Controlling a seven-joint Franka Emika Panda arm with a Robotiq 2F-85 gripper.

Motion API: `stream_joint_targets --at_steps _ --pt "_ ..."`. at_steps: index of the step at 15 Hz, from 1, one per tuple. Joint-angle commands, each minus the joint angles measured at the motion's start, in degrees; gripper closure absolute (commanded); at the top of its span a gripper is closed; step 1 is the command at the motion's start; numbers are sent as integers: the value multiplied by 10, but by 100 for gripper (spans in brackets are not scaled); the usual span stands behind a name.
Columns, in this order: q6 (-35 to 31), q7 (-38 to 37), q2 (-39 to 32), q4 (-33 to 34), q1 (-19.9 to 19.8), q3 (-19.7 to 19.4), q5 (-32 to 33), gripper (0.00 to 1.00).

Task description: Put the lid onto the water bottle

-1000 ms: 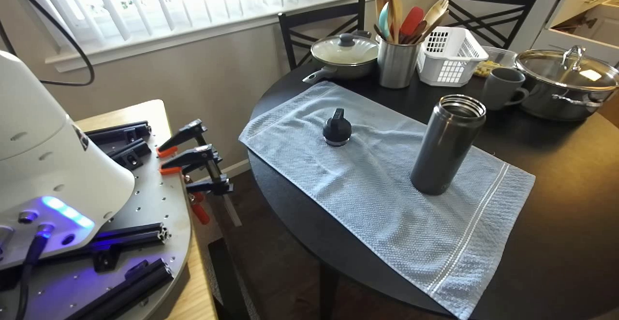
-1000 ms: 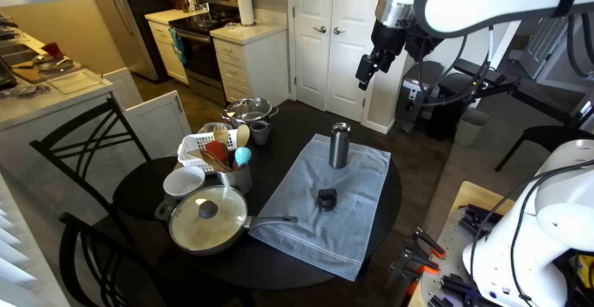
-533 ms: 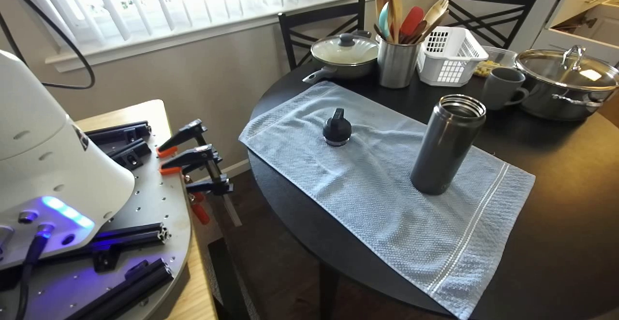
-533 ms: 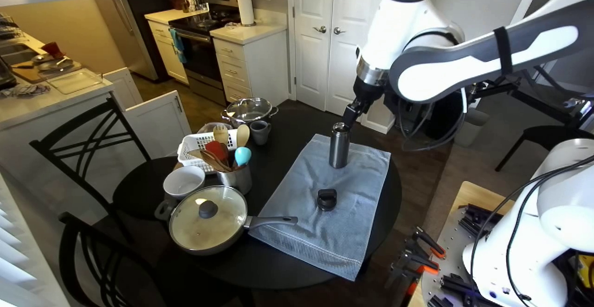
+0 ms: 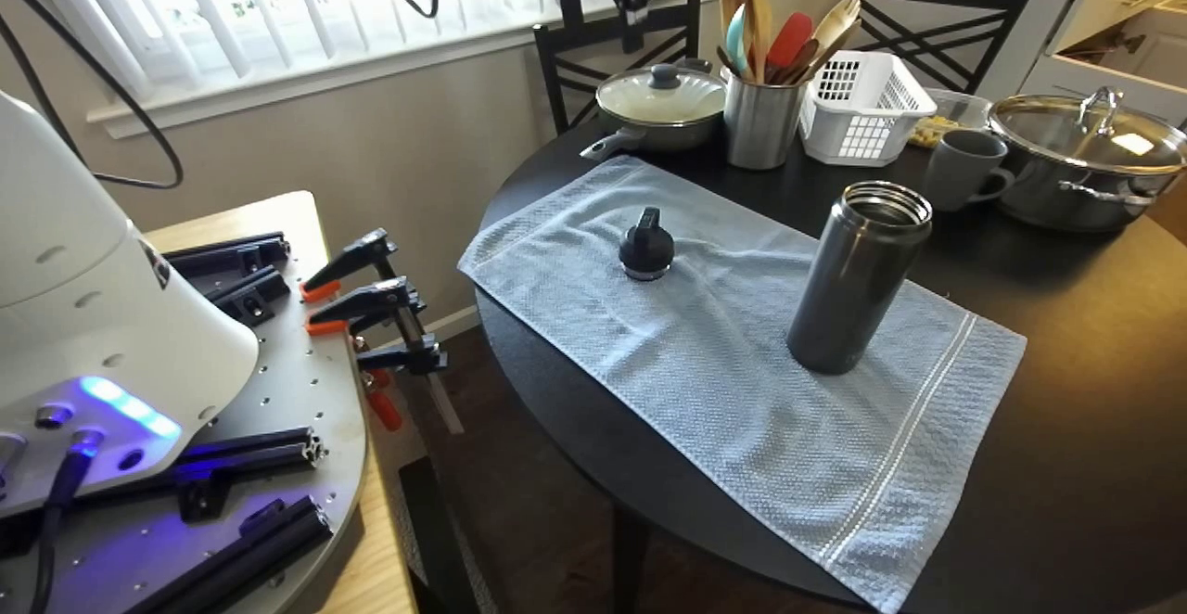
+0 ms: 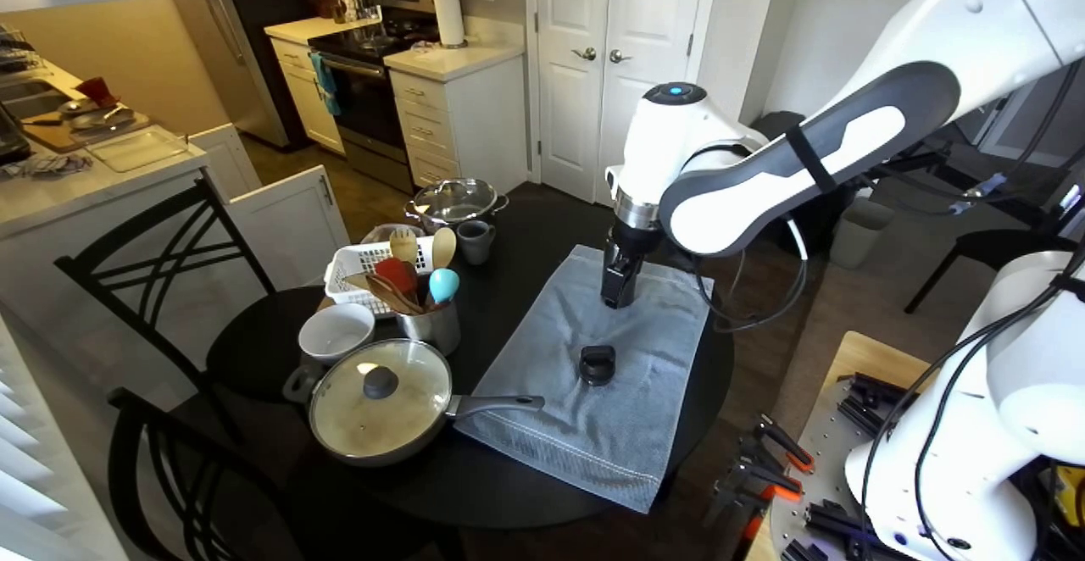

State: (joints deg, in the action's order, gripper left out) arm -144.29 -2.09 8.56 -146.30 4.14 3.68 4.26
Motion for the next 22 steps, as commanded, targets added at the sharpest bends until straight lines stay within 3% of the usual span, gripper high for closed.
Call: stream_joint_targets --at_steps 1,7,10,12,14,16,17,19,20,22 --pt "1 1 -9 6 -2 3 -1 0" --pt "1 1 -17 15 -2 3 -1 0" --pt "-57 36 -54 9 3 1 -13 0" --pt "-137 90 -97 0 6 -3 -27 0" --pt "-233 181 -147 -2 10 5 -89 0" --pt "-318 264 -215 6 -2 55 -170 0" --pt "-330 308 -241 21 -57 125 -198 0" --pt "-325 391 -297 59 -131 209 -223 0" --pt "-310 420 -317 72 -161 234 -223 0" --pt "-271 377 -331 87 -177 218 -151 0"
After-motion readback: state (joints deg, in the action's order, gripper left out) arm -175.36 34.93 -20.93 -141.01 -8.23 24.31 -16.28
